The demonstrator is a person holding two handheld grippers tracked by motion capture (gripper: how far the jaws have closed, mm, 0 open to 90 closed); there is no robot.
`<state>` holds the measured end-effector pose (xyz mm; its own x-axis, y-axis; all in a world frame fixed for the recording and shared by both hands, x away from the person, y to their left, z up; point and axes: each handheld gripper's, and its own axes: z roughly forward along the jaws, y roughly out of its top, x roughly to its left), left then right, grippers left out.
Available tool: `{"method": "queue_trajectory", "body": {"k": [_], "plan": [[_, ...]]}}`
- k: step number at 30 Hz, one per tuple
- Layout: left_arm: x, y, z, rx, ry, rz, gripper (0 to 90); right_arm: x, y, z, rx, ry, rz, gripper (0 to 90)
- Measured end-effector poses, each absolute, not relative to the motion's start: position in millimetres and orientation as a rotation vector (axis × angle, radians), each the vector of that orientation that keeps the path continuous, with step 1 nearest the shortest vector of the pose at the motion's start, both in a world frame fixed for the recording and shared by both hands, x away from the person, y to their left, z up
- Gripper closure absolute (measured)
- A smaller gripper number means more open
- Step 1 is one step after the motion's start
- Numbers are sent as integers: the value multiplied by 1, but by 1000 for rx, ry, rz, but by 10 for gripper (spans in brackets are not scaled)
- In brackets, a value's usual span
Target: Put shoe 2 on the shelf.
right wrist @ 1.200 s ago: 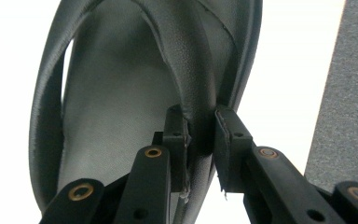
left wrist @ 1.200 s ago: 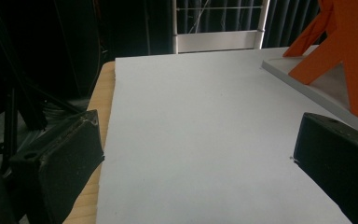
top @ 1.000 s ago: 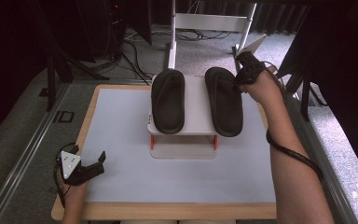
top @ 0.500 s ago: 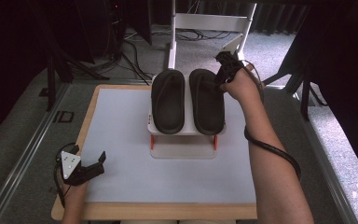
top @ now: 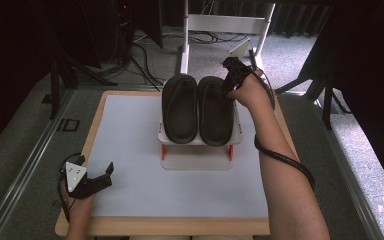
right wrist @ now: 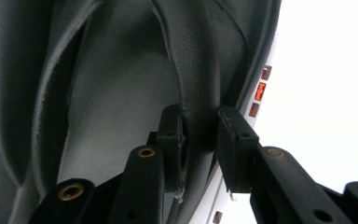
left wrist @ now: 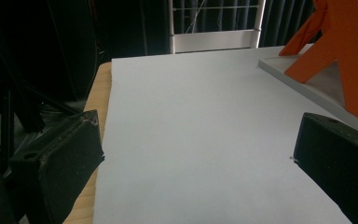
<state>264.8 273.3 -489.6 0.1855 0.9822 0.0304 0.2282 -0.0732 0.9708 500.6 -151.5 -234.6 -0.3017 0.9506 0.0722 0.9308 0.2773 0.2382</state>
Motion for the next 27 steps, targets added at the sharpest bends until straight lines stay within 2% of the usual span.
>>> {"method": "queue_trajectory", "body": {"k": [2, 5, 7, 10, 12, 21, 27], "plan": [[265, 273, -490, 1502, 1213, 987, 9, 500, -152, -235, 1800, 2457, 388, 625], [265, 273, -490, 1503, 1213, 986, 9, 498, -154, -232, 1778, 2464, 417, 603], [265, 273, -489, 1505, 1214, 986, 9, 495, -157, -228, 1748, 2461, 452, 526], [265, 273, -490, 1505, 1214, 989, 9, 490, -163, -220, 1690, 2451, 496, 495], [265, 273, -490, 1503, 1213, 990, 9, 487, -167, -217, 1665, 2469, 533, 438], [265, 273, -490, 1501, 1216, 987, 9, 473, -195, -209, 1602, 2413, 637, 329], [265, 273, -490, 1501, 1216, 989, 9, 462, -222, -217, 1576, 2372, 722, 310]]}}
